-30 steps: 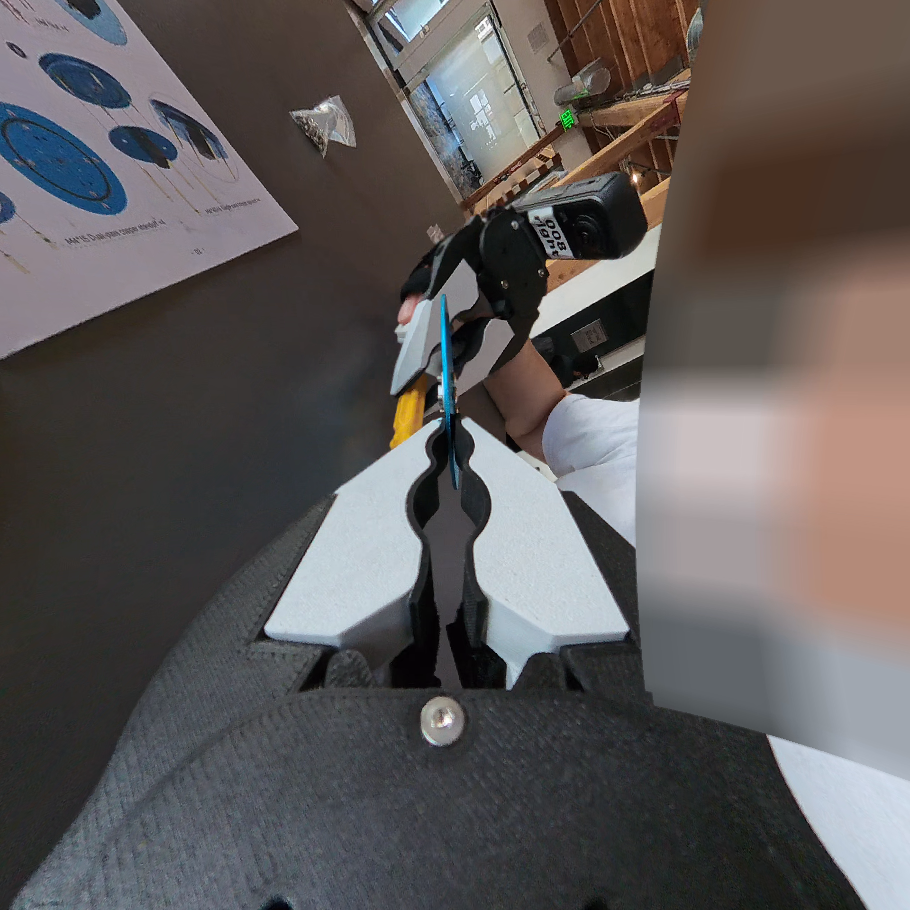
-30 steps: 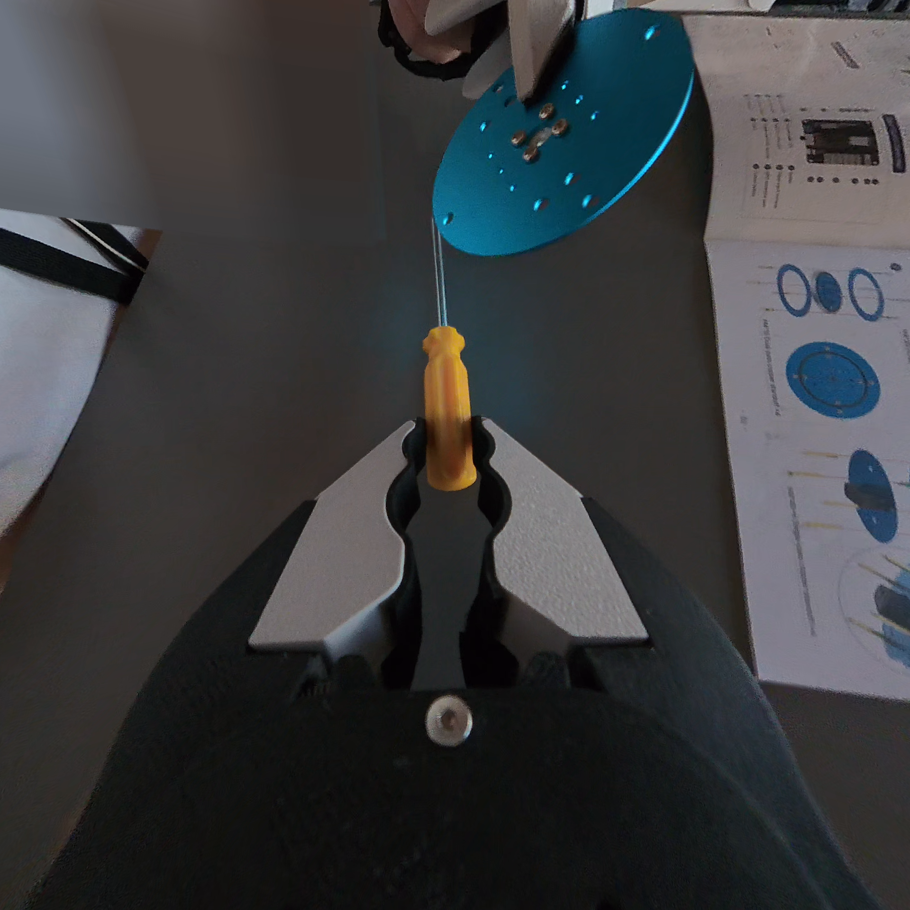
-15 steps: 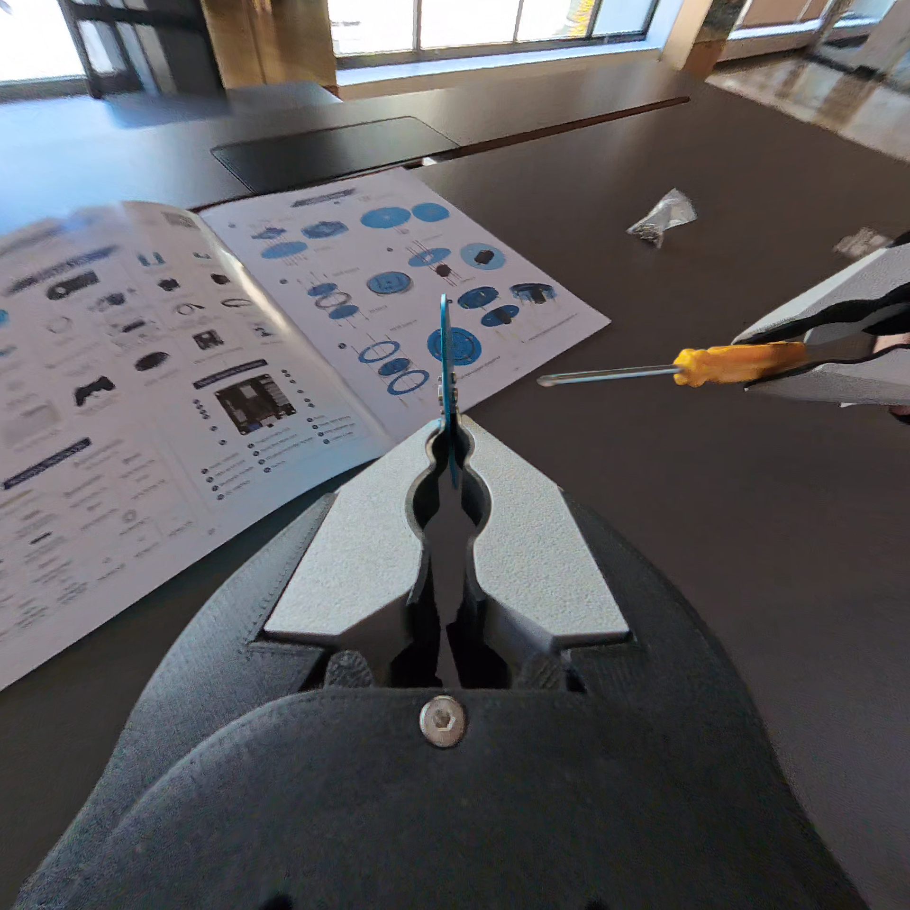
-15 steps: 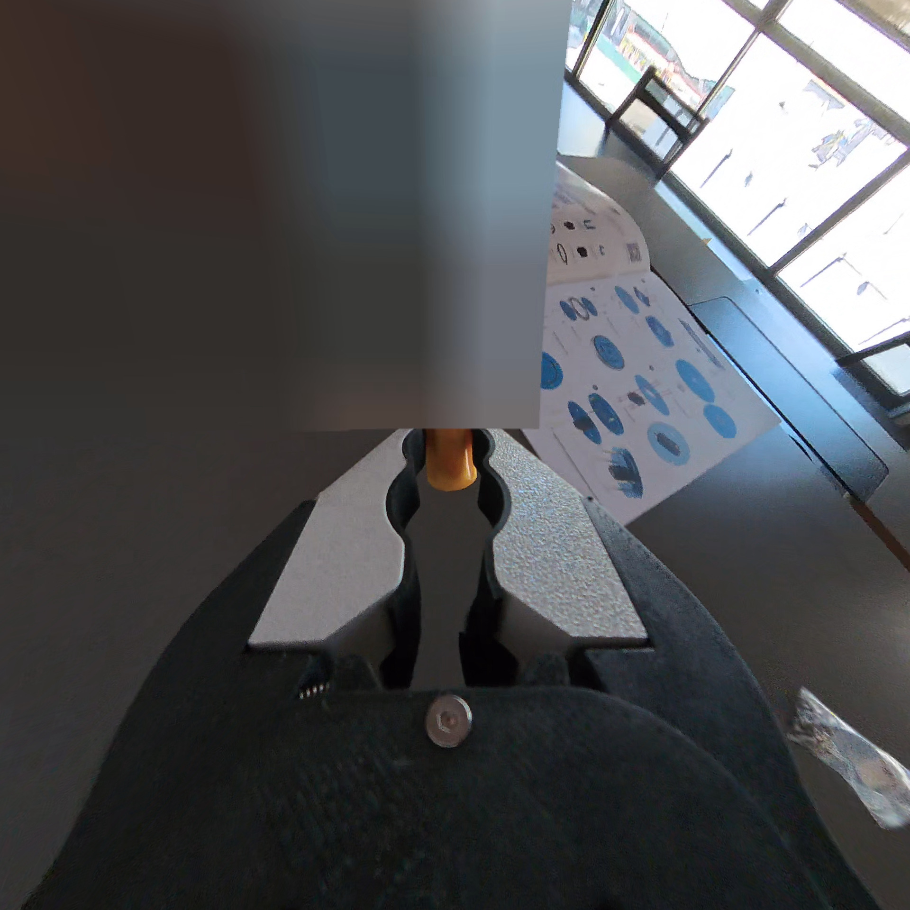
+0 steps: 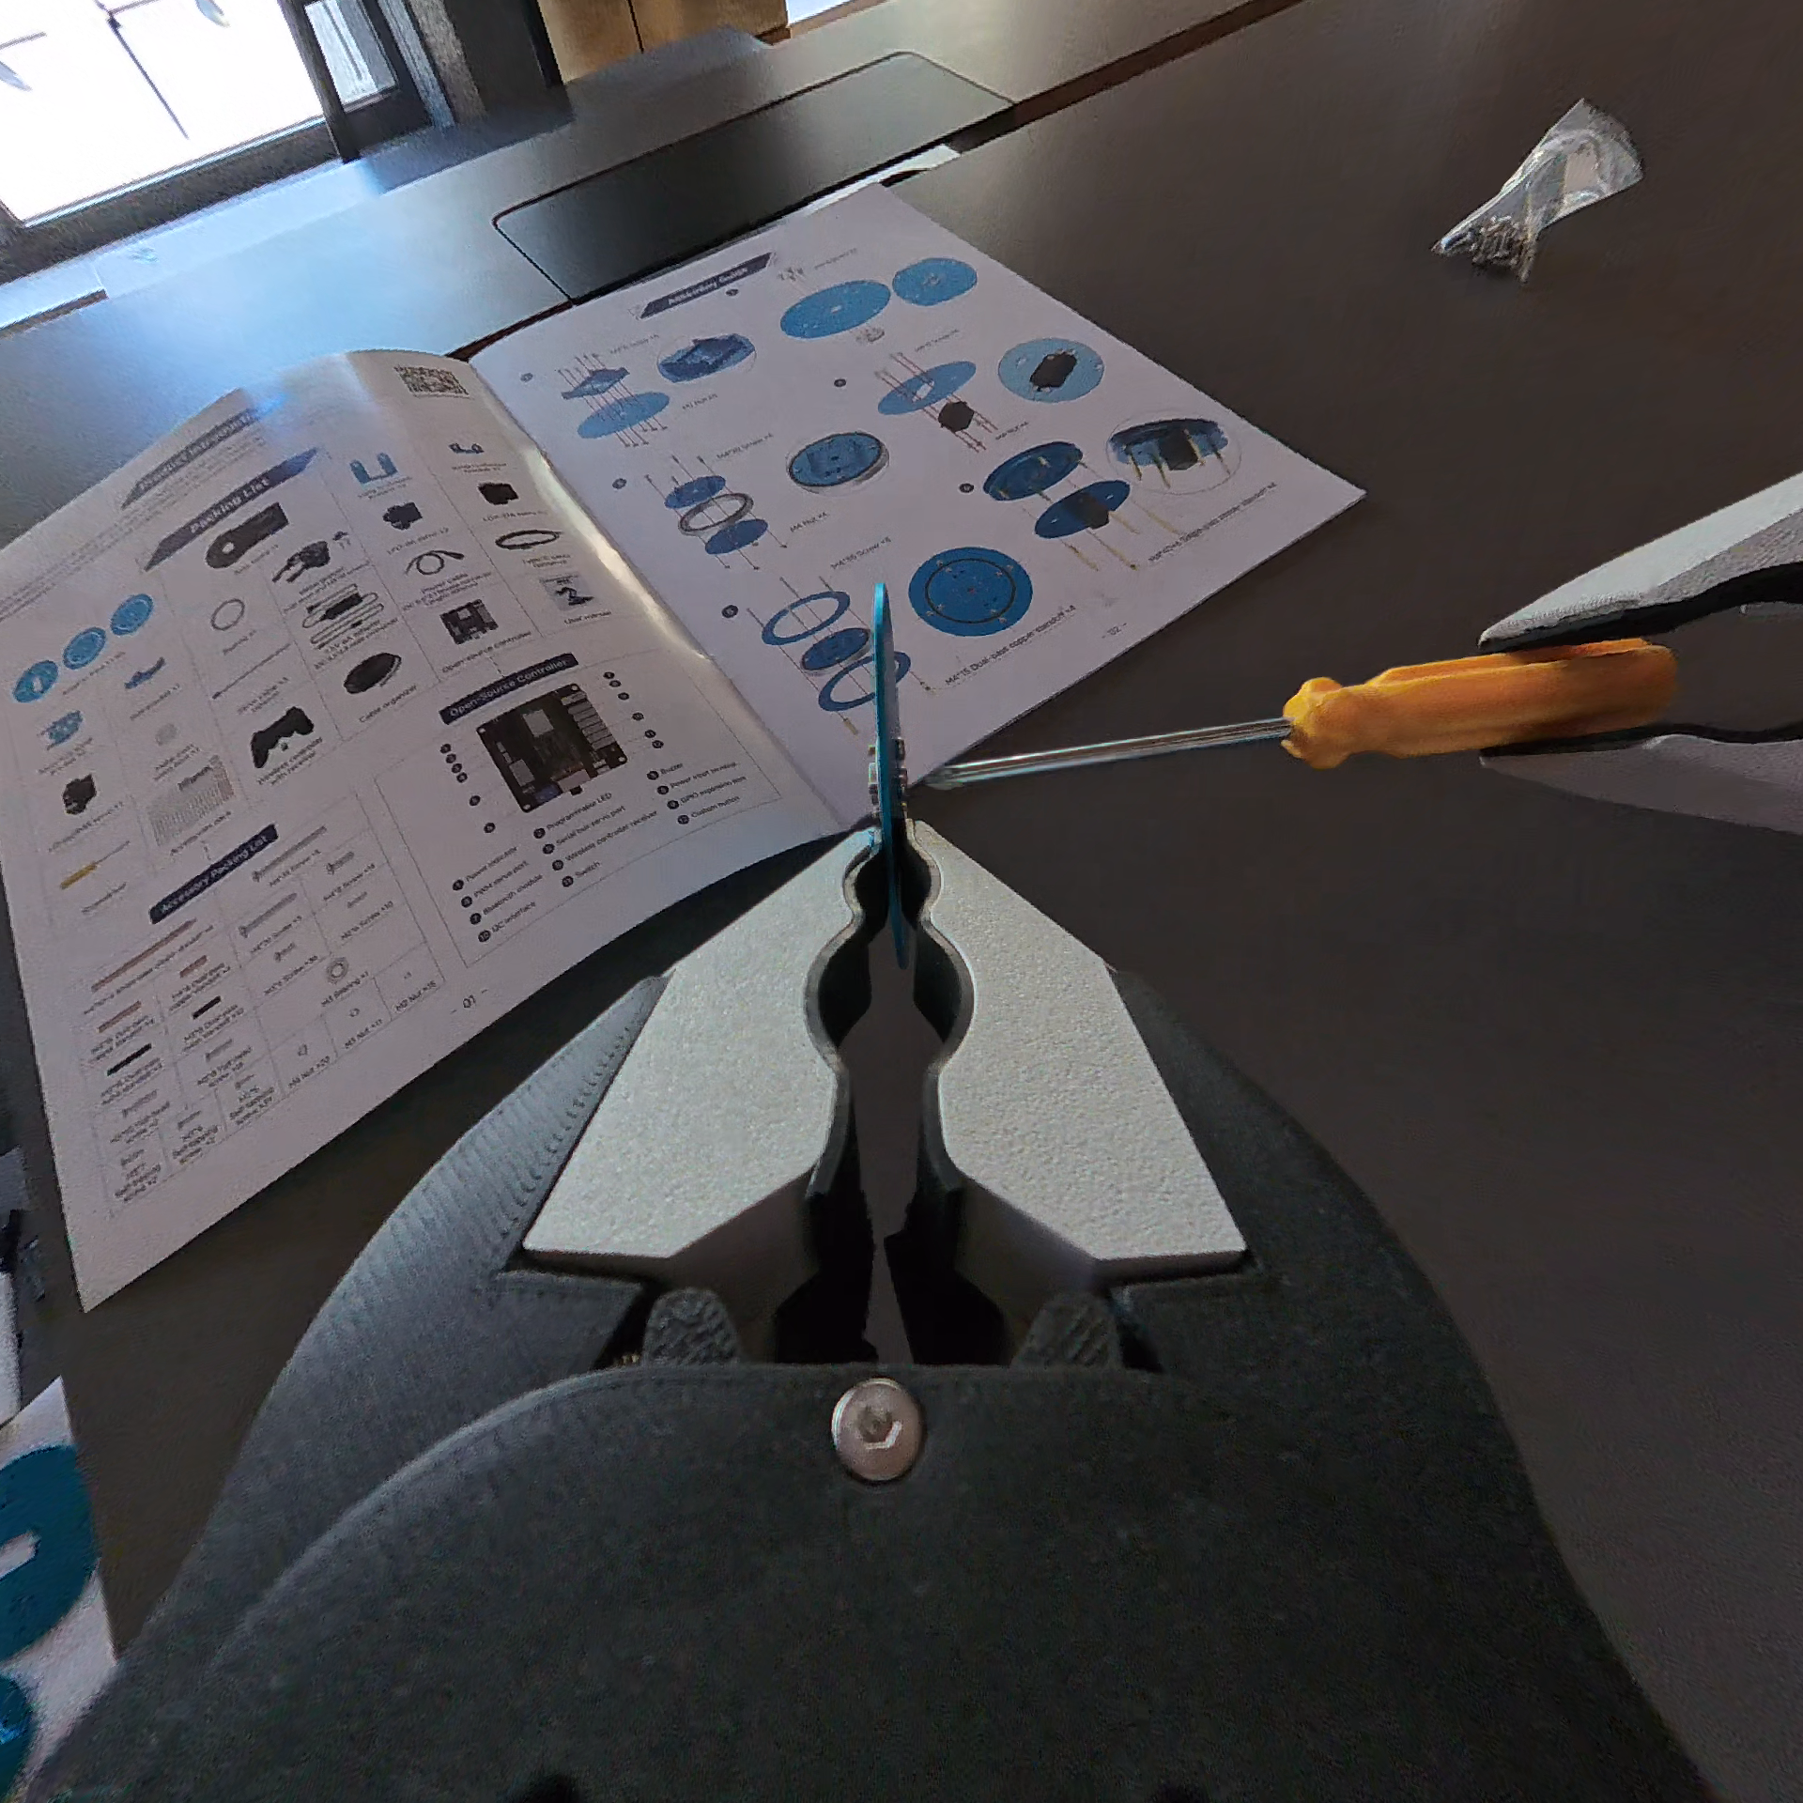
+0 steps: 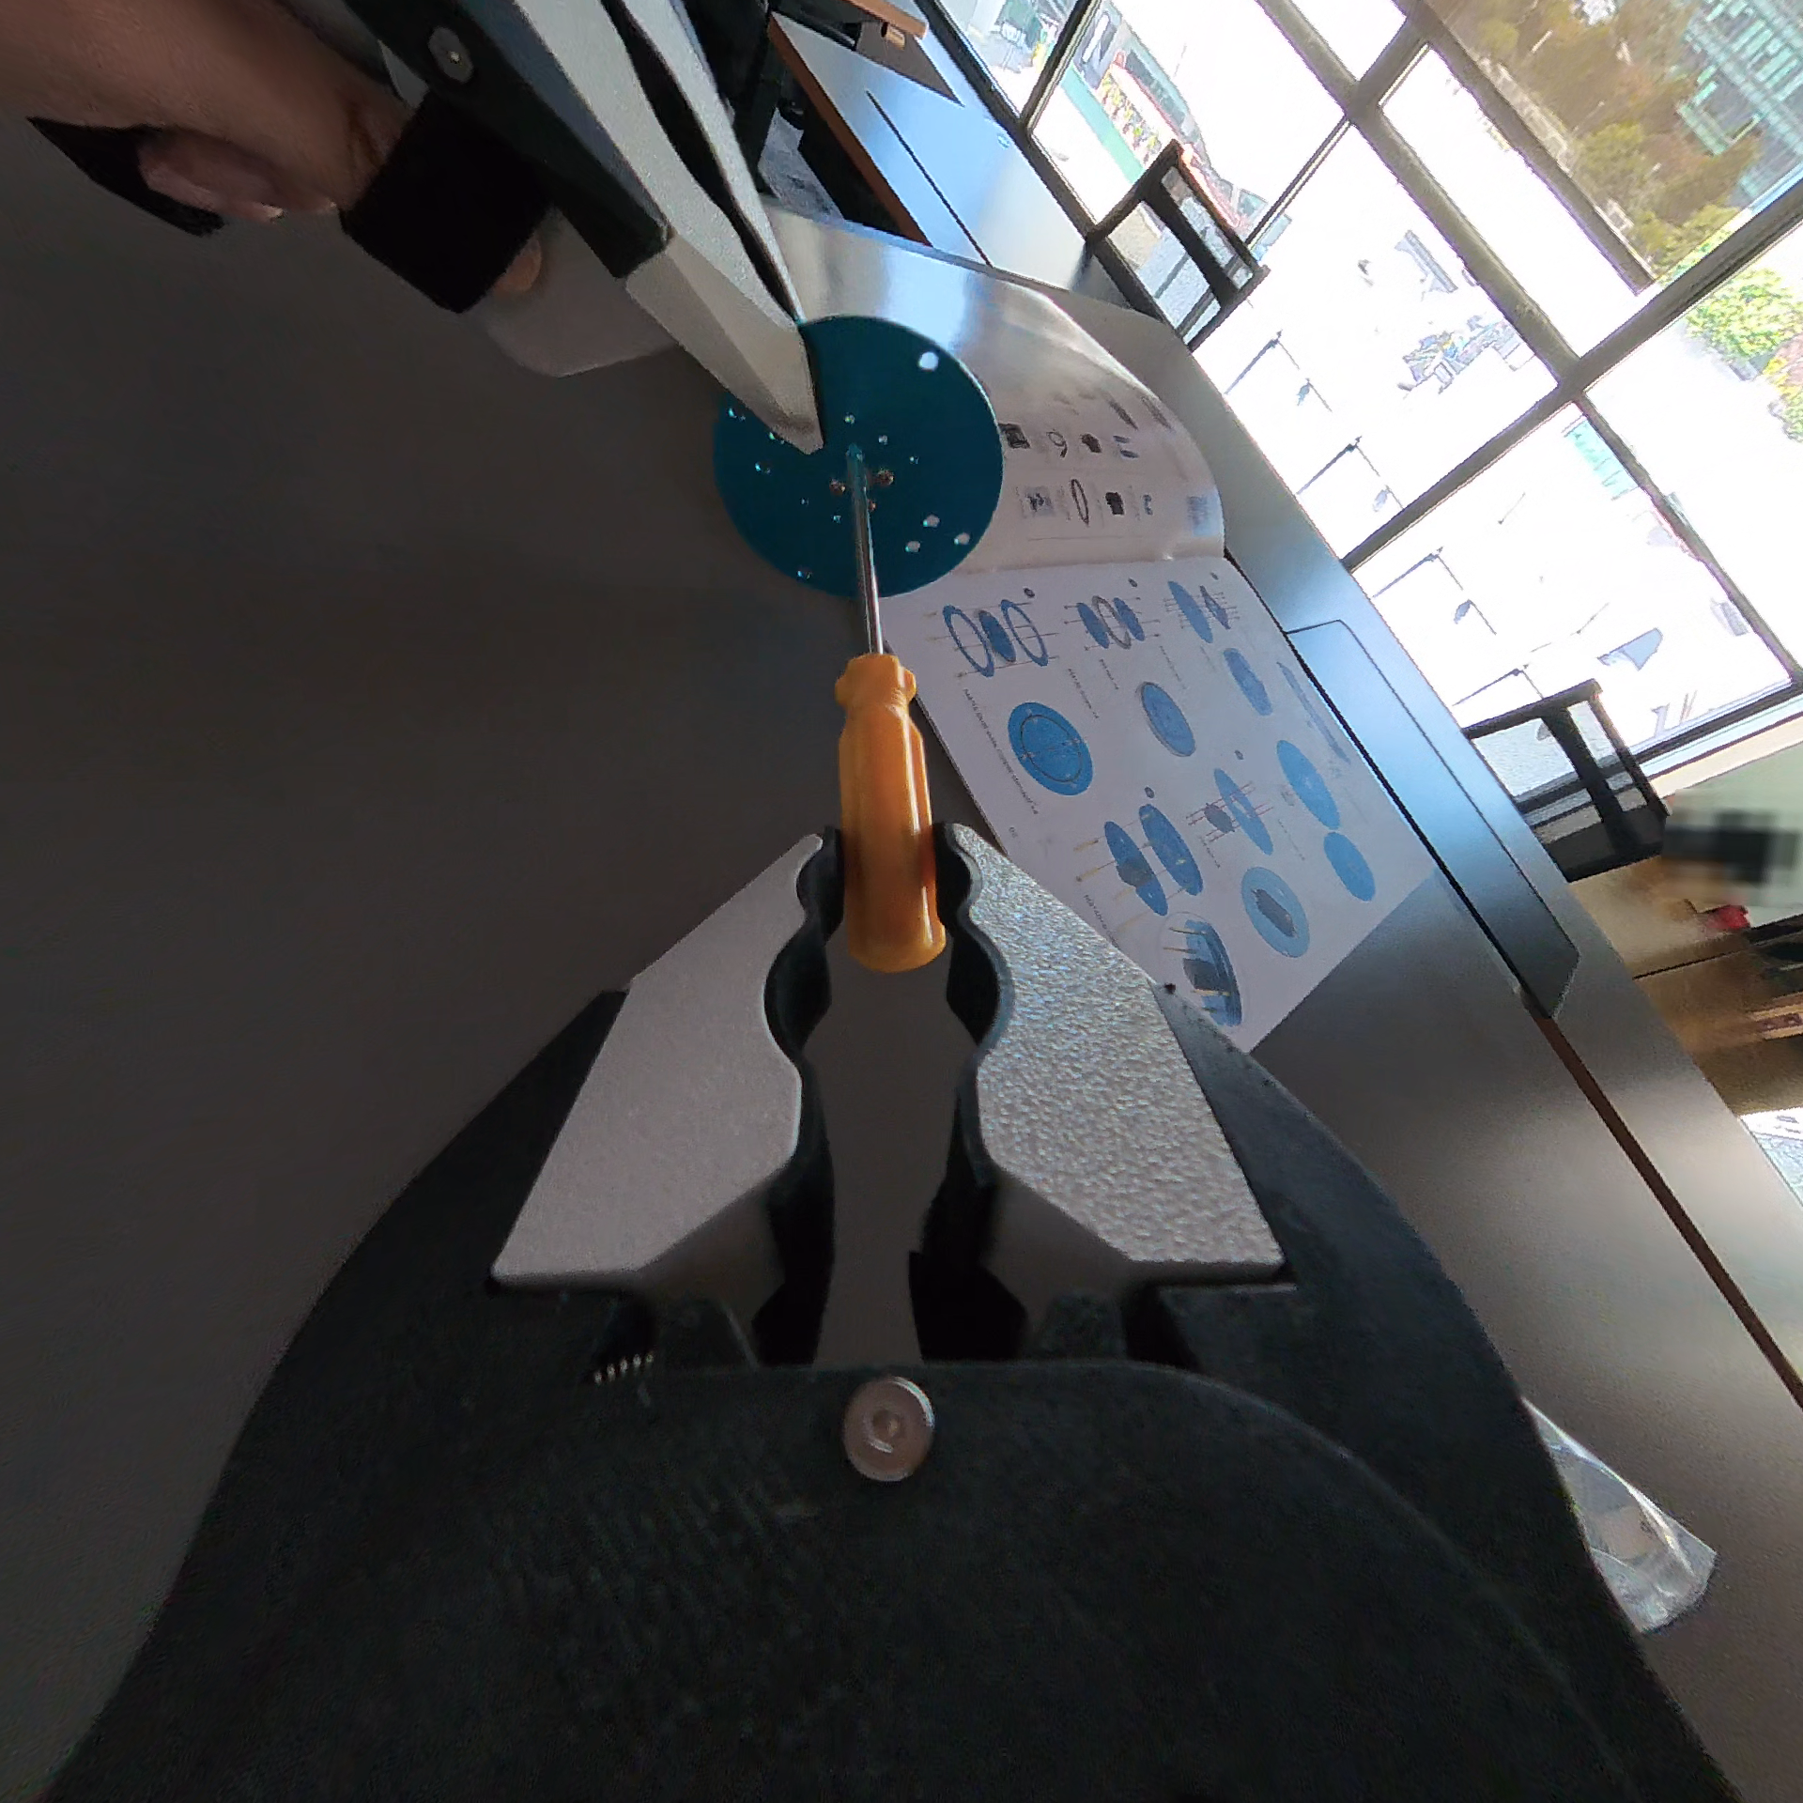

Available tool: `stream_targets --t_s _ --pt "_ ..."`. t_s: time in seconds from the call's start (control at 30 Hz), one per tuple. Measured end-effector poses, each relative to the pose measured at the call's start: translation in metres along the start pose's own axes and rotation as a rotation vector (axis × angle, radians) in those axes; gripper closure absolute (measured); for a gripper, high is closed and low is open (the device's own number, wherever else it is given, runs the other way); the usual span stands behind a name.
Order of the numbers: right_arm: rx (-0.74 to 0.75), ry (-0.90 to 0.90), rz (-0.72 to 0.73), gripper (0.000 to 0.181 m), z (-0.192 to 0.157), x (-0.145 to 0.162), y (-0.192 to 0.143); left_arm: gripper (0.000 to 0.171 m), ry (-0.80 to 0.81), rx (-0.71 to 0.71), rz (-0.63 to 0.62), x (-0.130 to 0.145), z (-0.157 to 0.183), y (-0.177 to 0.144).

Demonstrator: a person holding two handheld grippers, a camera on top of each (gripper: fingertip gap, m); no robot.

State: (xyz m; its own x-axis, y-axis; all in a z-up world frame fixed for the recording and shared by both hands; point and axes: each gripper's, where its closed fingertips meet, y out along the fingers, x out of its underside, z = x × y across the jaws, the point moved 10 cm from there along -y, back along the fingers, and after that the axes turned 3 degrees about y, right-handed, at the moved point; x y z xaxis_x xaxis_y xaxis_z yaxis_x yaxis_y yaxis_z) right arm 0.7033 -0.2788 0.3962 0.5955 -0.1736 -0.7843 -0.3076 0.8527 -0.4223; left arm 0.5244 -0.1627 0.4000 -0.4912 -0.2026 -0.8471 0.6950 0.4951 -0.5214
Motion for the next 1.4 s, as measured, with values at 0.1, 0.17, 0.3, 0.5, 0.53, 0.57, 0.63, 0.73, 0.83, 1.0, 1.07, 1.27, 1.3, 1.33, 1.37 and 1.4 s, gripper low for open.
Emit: stream_targets --t_s 0.1,0.17,0.3,0.5,0.53,0.57,0.63,0.73,0.83,1.0,1.07,1.27,1.3,1.33,1.37,1.4 --pt "0.01 -0.029 -0.017 0.164 -0.0029 0.0003 0.0025 0.171 -0.001 0.007 -0.017 0.0012 0.0013 0.0022" --pt "0.015 -0.028 -0.029 0.163 -0.0028 0.0011 0.0034 0.171 0.001 0.005 -0.019 0.0011 0.0017 0.0023" --pt "0.007 -0.019 -0.032 0.163 -0.0018 0.0019 0.0043 0.171 -0.005 0.007 -0.021 0.001 0.0014 0.0024" --pt "-0.007 0.009 -0.033 0.163 0.0001 0.0022 0.0058 0.171 -0.002 0.008 -0.023 0.001 0.0015 0.0022" --pt "-0.007 0.01 -0.037 0.163 0.0004 0.0023 0.0061 0.171 -0.002 0.009 -0.022 0.001 0.0014 0.0022" --pt "-0.008 0.01 -0.036 0.163 0.0003 0.0024 0.0064 0.171 -0.002 0.009 -0.022 0.001 0.0013 0.0022" --pt "-0.014 0.014 -0.033 0.163 0.0002 0.002 0.0066 0.171 -0.003 0.011 -0.023 0.0009 0.0012 0.0022" --pt "-0.011 0.003 -0.033 0.163 0.0 0.0021 0.0061 0.171 -0.01 0.014 -0.022 0.0011 0.0005 0.0022" --pt "-0.004 0.006 -0.023 0.163 0.0012 0.0014 0.0039 0.171 -0.017 0.018 -0.021 0.0013 -0.0003 0.0022" --pt "-0.015 0.02 -0.024 0.163 0.0026 0.0014 0.005 0.171 -0.016 0.018 -0.02 0.0011 0.0 0.0025" --pt "-0.02 0.016 -0.025 0.163 0.002 0.0016 0.0054 0.171 -0.018 0.02 -0.02 0.0012 -0.0002 0.0024" --pt "-0.028 0.029 -0.025 0.163 0.0027 0.0014 0.0064 0.171 -0.019 0.02 -0.02 0.0011 -0.0008 0.0026" --pt "-0.03 0.034 -0.025 0.163 0.0028 0.0014 0.0065 0.171 -0.02 0.02 -0.02 0.0012 -0.0009 0.0026" --pt "-0.034 0.041 -0.024 0.163 0.003 0.0013 0.0064 0.171 -0.019 0.021 -0.02 0.0011 -0.0009 0.0025" --pt "-0.038 0.052 -0.022 0.163 0.0034 0.0011 0.0063 0.171 -0.019 0.02 -0.02 0.0012 -0.001 0.0025" --pt "-0.047 0.067 -0.02 0.163 0.0039 0.001 0.0064 0.171 -0.019 0.02 -0.02 0.0012 -0.001 0.0026"
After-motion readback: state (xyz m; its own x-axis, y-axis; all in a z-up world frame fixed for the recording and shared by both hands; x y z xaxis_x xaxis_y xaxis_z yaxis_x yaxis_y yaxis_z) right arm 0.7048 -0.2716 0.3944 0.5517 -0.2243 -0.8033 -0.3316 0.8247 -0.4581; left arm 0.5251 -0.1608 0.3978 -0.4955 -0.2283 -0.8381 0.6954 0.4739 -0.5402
